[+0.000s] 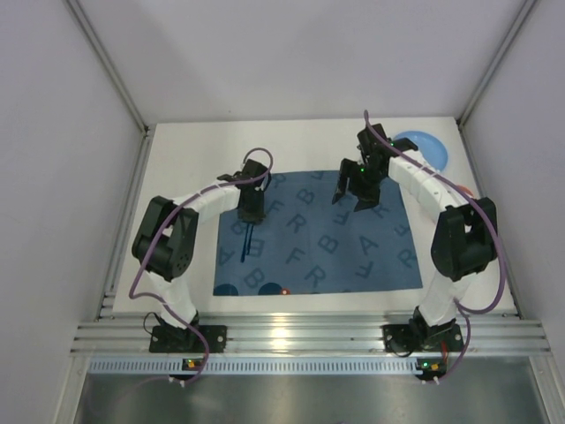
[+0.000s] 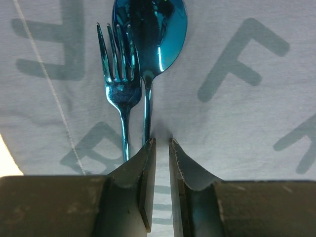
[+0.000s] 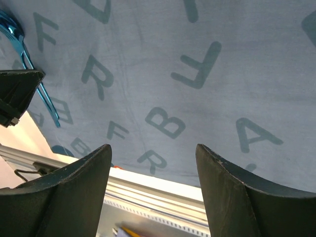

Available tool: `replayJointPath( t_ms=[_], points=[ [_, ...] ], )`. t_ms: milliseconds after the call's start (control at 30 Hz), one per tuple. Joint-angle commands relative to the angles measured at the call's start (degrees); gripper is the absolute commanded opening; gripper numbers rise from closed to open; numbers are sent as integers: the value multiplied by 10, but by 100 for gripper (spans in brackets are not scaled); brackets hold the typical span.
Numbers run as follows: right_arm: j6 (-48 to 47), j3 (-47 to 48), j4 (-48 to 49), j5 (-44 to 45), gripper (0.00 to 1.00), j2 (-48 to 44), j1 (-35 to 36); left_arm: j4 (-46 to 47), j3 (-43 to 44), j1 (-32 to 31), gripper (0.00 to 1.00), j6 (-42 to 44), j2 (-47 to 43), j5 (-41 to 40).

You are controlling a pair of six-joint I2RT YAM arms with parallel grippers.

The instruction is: Set the dinner table for one person

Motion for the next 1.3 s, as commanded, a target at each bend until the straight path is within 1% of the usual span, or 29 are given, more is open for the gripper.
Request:
replayJointPath(
  t_ms=[0, 167, 300, 633, 1033, 1133, 1167, 1200, 1233, 1267],
  points=[
    [-7, -4, 15, 2, 69, -29, -9, -8, 9, -1, 22, -6, -43, -28],
    [-12, -1, 15, -4, 69, -17, -10, -23, 19, -1, 22, -8, -78, -40],
    [-14, 6, 16, -7, 69, -8, -10, -31, 17, -1, 23, -6, -88, -52],
    [-21, 13, 15, -14, 69, 5, -12, -7, -22, -1, 21, -7, -55, -44],
    [-35, 7, 7, -14, 69, 9, -21, 13, -29, -1, 20, -13, 3, -35],
    [-36, 8, 6, -15, 69, 13, -23, 15, -34, -1, 15, -12, 12, -34],
    [-36, 8, 6, -15, 69, 13, -24, 14, -34, -1, 12, -12, 17, -39],
    [-36, 8, 6, -15, 69, 14, -24, 12, -35, -1, 3, -13, 19, -43],
    [-36, 8, 6, -14, 69, 15, -24, 10, -36, -1, 0, -13, 22, -46],
    [-36, 8, 6, -17, 69, 17, -26, 8, -36, -1, 0, -12, 25, -50]
  ],
)
